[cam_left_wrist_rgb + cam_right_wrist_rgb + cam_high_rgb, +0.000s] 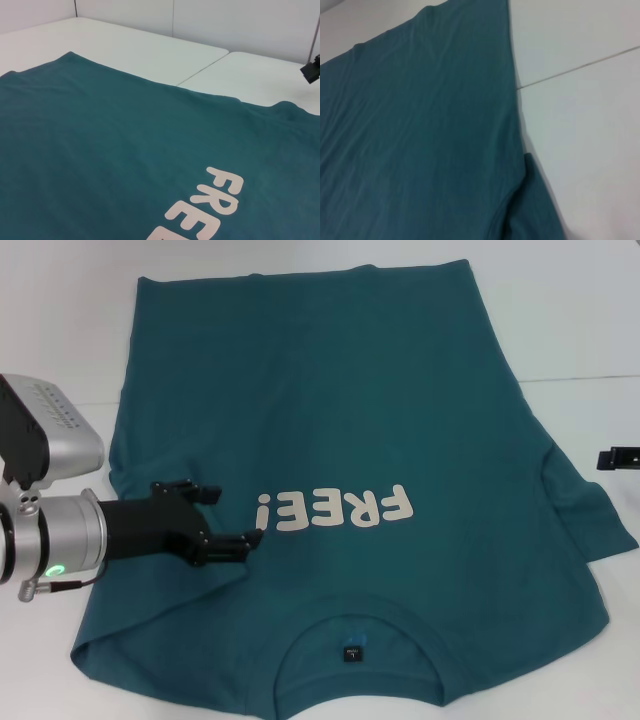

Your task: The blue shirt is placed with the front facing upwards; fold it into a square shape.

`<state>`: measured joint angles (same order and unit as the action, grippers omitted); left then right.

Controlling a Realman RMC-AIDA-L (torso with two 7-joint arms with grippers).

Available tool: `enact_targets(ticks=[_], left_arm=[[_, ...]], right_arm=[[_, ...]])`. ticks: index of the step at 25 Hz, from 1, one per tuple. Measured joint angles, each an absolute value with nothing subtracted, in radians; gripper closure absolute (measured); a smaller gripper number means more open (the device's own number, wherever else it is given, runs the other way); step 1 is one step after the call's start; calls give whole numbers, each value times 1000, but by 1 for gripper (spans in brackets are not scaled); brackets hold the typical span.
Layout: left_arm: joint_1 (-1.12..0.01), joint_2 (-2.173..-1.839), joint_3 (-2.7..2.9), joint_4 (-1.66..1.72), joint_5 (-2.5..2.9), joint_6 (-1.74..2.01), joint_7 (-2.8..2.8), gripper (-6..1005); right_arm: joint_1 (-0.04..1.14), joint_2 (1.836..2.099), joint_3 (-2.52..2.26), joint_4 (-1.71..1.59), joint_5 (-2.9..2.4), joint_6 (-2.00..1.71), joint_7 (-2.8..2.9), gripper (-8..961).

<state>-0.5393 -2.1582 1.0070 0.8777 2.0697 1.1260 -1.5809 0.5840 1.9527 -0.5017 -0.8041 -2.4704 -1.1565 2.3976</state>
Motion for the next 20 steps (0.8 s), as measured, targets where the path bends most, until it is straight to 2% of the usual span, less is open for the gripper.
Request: enact_targets(ticks=[20], left_arm=[[-530, -2158, 1008, 877, 2070, 1127, -1580, 114]], right_arm=[[646, 1945, -528, -625, -2470, -999, 2360, 53]])
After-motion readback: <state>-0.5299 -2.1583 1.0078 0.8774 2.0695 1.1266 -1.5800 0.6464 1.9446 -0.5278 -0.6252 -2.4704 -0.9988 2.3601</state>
